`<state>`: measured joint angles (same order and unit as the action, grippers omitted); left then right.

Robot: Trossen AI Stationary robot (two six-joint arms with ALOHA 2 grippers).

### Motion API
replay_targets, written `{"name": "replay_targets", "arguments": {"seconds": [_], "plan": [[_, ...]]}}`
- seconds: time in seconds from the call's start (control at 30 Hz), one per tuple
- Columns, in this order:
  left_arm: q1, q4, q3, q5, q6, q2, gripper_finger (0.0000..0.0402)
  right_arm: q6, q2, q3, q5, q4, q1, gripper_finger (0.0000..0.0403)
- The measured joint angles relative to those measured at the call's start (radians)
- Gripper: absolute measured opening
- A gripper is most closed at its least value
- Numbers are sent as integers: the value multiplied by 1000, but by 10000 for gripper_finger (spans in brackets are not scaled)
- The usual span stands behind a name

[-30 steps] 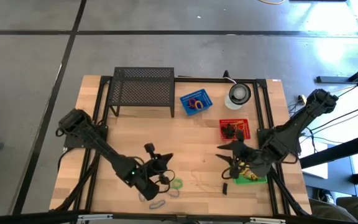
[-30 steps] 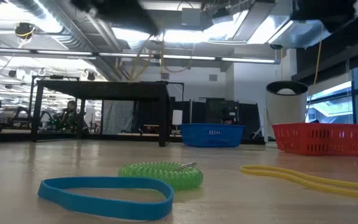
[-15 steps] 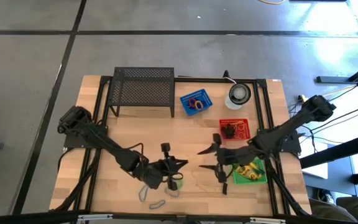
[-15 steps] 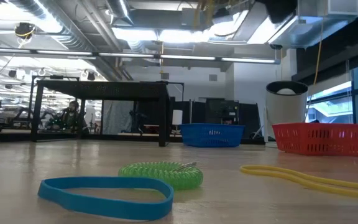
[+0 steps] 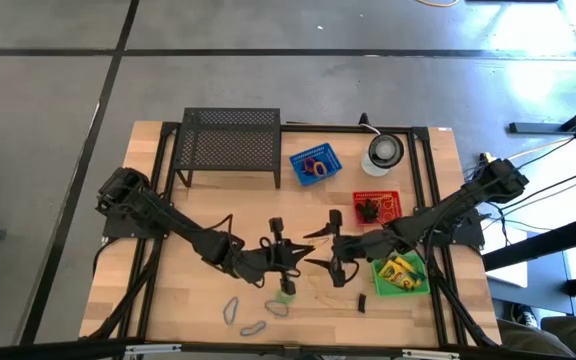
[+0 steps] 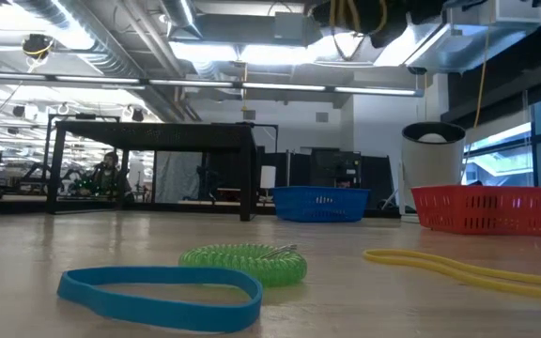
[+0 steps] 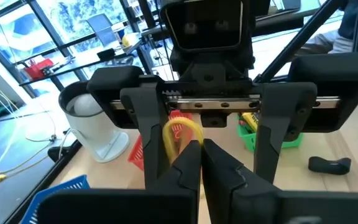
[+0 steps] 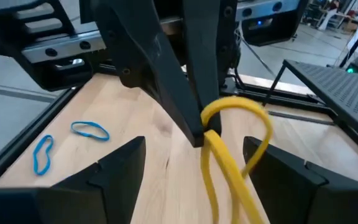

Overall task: Pick & Place Office Desk Supplies
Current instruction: Put the yellow rubber band into the red bin

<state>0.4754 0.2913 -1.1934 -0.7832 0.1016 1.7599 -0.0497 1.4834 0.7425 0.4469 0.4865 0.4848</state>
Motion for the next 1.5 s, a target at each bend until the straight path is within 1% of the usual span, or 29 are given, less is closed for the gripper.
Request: {"name": "replay_targets", "arguments": {"seconds": [0.23, 0.4, 0.53, 0.77, 0.8, 0.83, 0.97, 1.07, 1.2, 1.27, 1.37, 1.5], "plan": [[-7, -2, 0, 0, 0, 0, 3, 28, 0, 0, -2, 0, -7, 258], [-7, 3, 0, 0, 0, 0, 3, 46, 0, 0, -2, 0, -6, 221], [-7, 5, 0, 0, 0, 0, 3, 47, 0, 0, 1, 0, -6, 166], [-7, 5, 0, 0, 0, 0, 3, 50, 0, 0, 1, 0, -9, 37], [-7, 5, 0, 0, 0, 0, 3, 50, 0, 0, 1, -1, -11, 20], [-7, 5, 0, 0, -1, 0, 3, 55, 0, 0, 1, -1, -13, 11], [-7, 4, 0, -3, -3, 0, 3, 120, 0, 0, 31, -22, -21, 15], [-8, 2, 0, -15, -28, 0, 7, 148, -2, 0, 39, -45, -28, 6], [-7, 1, 0, -33, -72, 0, 38, 182, -35, 0, 38, -120, -33, 6], [-7, -5, 0, -30, -98, 0, 62, 207, -76, 0, 53, -191, -33, 6], [-7, -31, 0, -31, -142, 0, 101, 272, -159, 0, 74, -346, -33, 5], [-7, -90, 0, -40, -201, 0, 141, 393, -285, 0, 101, -607, -33, 5]]}}
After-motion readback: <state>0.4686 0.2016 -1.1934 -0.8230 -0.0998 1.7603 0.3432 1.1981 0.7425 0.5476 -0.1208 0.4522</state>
